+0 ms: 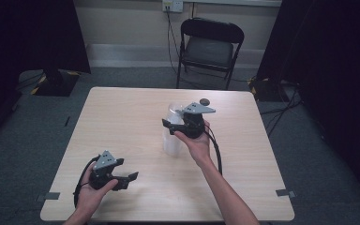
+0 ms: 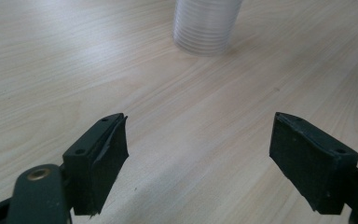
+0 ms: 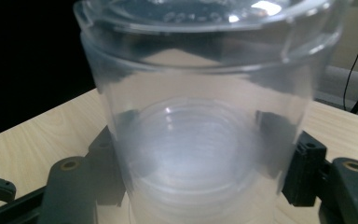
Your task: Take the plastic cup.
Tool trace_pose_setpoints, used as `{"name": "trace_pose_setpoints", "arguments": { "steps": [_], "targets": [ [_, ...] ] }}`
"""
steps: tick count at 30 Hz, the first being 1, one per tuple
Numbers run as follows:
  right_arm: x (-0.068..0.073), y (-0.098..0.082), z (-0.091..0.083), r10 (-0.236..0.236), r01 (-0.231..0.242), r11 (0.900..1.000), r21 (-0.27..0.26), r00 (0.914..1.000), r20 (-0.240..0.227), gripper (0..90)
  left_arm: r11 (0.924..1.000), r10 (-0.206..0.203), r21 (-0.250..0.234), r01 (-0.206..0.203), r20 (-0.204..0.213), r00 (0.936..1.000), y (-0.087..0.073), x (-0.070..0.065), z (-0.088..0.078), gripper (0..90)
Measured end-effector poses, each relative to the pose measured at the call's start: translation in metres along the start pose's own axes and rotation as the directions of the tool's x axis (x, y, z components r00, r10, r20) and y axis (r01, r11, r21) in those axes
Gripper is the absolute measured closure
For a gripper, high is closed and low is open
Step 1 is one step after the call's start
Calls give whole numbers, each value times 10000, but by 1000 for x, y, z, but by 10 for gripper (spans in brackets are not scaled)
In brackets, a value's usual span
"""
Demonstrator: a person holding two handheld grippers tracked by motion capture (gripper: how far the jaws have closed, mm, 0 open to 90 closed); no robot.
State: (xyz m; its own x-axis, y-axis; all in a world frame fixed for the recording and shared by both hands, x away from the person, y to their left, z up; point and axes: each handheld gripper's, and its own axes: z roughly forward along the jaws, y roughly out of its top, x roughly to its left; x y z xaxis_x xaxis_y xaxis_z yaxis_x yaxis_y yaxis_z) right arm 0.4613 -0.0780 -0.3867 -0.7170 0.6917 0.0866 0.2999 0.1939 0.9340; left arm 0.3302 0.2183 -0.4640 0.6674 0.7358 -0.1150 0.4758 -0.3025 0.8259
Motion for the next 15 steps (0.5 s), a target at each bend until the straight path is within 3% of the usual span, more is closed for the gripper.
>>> {"name": "trace_pose_setpoints", "arguments": {
  "steps": [4,15],
  "targets": [
    [0,4,-4,-15,18,9999,-108,9996,270,320,10000,6,-8,-5,56,10000,0,-1,1,191],
    [1,18,-8,44,-35,9990,-453,9998,198,330,9999,90,68,-89,-68,9999,0,0,1,195]
  ]
}}
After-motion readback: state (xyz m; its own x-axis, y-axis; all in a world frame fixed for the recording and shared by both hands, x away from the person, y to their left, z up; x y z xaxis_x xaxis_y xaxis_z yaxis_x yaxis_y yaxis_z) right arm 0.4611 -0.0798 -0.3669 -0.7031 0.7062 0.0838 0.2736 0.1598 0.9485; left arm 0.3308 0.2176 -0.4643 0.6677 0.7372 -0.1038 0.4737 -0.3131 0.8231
